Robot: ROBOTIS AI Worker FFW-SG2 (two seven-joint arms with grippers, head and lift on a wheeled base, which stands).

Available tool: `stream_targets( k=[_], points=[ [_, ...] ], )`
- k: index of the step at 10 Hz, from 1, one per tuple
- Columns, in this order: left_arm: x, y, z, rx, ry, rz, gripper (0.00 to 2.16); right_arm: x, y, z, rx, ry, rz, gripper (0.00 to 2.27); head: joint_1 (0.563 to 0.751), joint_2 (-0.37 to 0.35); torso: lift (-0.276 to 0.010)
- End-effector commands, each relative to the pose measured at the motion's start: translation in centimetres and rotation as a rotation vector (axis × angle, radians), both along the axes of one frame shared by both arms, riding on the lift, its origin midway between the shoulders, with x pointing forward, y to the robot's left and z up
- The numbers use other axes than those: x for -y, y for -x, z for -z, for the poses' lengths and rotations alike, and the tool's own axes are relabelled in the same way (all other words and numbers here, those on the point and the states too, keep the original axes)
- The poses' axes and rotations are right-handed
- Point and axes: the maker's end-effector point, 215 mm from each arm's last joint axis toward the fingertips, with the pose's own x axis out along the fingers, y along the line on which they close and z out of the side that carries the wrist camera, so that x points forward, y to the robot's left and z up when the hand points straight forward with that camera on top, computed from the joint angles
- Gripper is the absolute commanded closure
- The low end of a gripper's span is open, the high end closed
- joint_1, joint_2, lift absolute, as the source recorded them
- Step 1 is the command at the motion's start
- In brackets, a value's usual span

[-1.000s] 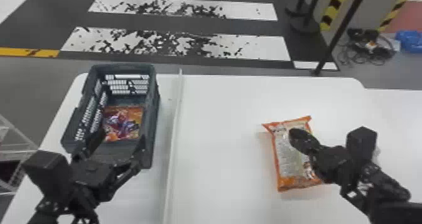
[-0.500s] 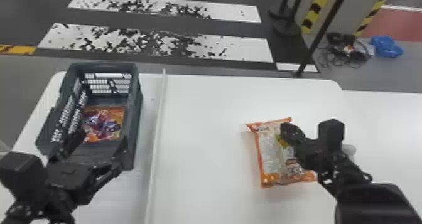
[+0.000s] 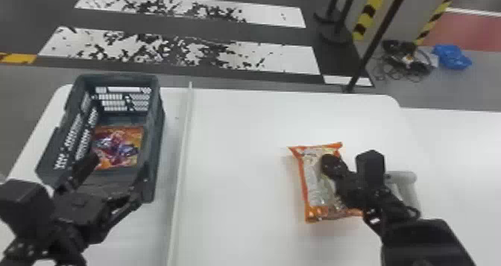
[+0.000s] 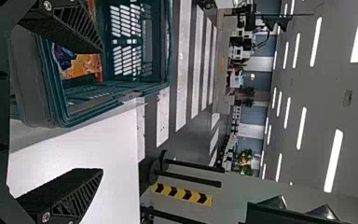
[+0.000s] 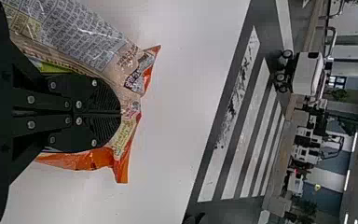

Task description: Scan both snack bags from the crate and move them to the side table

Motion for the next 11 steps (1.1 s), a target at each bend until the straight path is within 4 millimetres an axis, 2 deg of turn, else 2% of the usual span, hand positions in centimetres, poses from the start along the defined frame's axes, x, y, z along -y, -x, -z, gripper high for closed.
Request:
stream_targets(
  k=[1,5,7,9,11],
  points=[
    [0.0,0.0,0.0,0.000,-0.003,0.001,0.09,-0.1,0.2,0.5,-0.008,0.004,-0.002,2.13,0.695,-0.114,-0.075],
    [0.0,0.0,0.0,0.001,-0.006,0.007,0.09,0.1,0.6,2.6,-0.045,0.007,-0.002,2.13,0.695,-0.113,-0.075],
    [0.0,0.0,-0.1,0.001,-0.006,0.007,0.09,-0.2,0.1,0.7,0.004,0.005,-0.007,2.13,0.695,-0.112,-0.075],
    [0.0,0.1,0.1,-0.002,-0.006,0.007,0.09,-0.3,-0.3,-3.4,0.080,-0.008,-0.001,2.13,0.695,-0.110,-0.075],
    [0.0,0.2,0.0,-0.002,-0.006,0.008,0.09,0.7,-1.0,-6.2,0.138,-0.015,0.037,2.12,0.695,-0.112,-0.075]
  ],
)
